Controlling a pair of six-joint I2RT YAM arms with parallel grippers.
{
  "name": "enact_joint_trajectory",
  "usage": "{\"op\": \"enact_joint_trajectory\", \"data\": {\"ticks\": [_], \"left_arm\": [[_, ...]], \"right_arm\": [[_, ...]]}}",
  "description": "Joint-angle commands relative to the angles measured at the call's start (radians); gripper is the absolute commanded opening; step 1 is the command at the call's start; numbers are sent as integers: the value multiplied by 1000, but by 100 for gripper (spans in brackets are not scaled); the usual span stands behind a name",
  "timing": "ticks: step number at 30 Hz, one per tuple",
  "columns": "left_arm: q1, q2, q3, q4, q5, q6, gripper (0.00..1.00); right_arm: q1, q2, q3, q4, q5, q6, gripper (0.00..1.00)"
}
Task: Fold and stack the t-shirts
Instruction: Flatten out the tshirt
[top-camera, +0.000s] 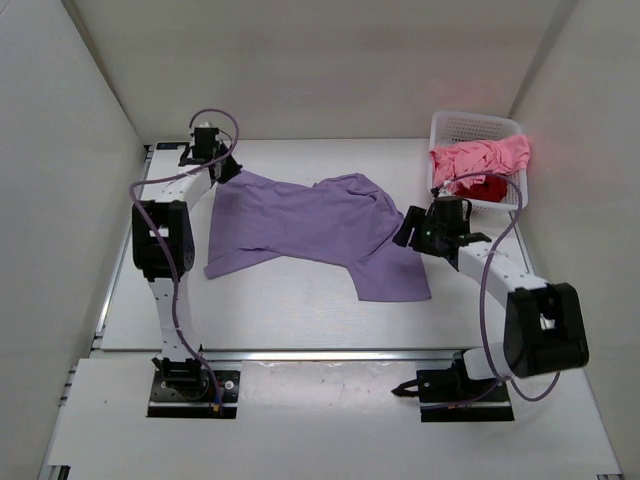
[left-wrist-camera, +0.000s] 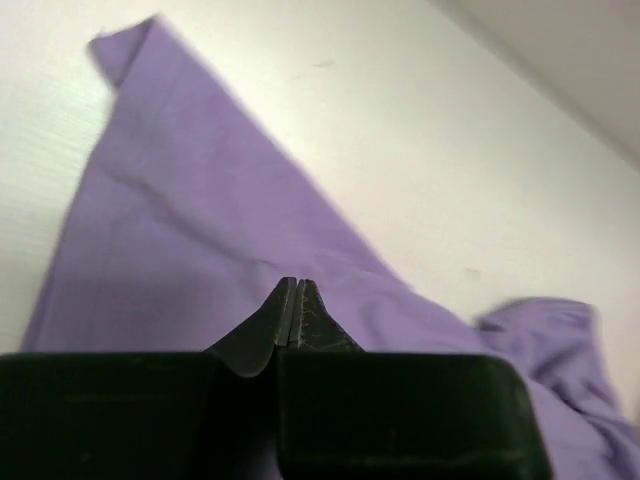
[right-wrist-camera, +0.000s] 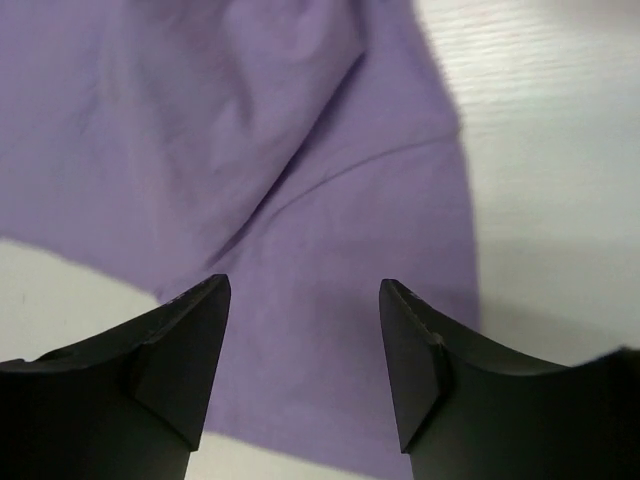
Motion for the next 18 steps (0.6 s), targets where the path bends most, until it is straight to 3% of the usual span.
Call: {"op": "enact_joint_trajectory", "data": {"ticks": [1, 4, 5, 10, 15, 17, 18], "left_arm": [[-27, -231, -23, 80, -5, 29, 5], [19, -207, -100, 26, 29, 46, 51], [38, -177, -100, -8, 26, 66, 99], [97, -40, 30, -173, 59, 124, 99], [63, 143, 237, -381, 35, 224, 99], [59, 140, 216, -366, 39, 227, 91], [28, 143, 202, -355, 30, 232, 79]], "right_arm": [[-73, 90, 111, 146, -20, 35, 60], [-80, 246, 280, 134, -15, -14, 62], [-76, 309, 375, 109, -36, -44, 63], [-42, 486, 538, 126, -26, -69, 64], [-4, 615, 708, 7, -21, -119, 65], [-4, 648, 738, -14, -24, -116, 65], [-4, 659, 745, -15, -27, -109, 66]]}}
